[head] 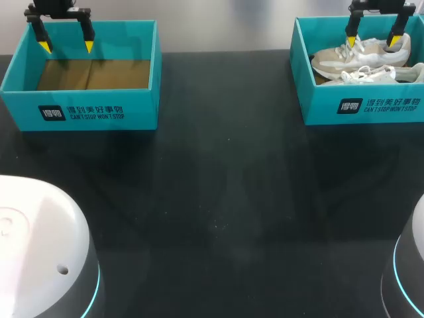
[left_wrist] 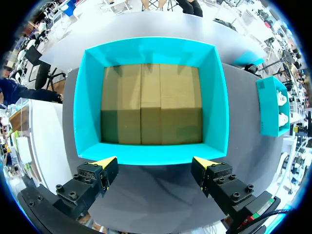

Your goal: Take the shoe out of the shoebox, open the shoe tongue, remove and reinsert the insole, then place the shoe into the shoebox

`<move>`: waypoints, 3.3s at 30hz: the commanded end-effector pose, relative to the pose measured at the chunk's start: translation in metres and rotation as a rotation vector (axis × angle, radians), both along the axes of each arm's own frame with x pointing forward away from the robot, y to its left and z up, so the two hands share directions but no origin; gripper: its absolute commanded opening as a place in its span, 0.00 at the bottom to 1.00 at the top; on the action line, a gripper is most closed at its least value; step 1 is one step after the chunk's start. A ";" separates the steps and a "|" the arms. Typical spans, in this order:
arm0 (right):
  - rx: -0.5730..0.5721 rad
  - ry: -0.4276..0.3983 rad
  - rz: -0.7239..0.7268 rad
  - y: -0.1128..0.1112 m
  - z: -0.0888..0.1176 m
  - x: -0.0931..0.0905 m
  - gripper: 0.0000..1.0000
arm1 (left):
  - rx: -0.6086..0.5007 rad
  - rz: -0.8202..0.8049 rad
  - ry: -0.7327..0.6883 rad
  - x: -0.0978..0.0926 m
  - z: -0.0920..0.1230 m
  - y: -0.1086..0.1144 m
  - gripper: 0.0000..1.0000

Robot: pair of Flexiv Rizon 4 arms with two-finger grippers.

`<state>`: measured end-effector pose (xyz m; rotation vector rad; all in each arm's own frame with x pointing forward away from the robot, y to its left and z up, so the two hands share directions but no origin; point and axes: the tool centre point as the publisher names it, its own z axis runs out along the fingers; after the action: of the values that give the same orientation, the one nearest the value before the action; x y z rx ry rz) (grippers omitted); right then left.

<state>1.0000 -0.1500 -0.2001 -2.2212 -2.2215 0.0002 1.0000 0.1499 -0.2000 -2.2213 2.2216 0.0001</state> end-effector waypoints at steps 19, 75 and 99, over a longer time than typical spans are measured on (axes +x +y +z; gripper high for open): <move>0.000 0.000 0.000 0.000 0.000 0.000 1.00 | 0.000 0.000 0.000 0.000 0.000 0.000 1.00; -0.103 -0.056 -0.071 -0.102 -0.030 0.048 1.00 | 0.000 0.000 0.000 0.000 0.000 0.000 1.00; -0.117 -0.034 -0.051 -0.162 -0.072 0.043 1.00 | 0.000 0.000 0.000 0.000 0.000 0.000 1.00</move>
<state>1.0400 -0.3101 -0.2653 -2.3631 -2.2352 0.0947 1.0000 0.1499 -0.2000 -2.2213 2.2215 0.0001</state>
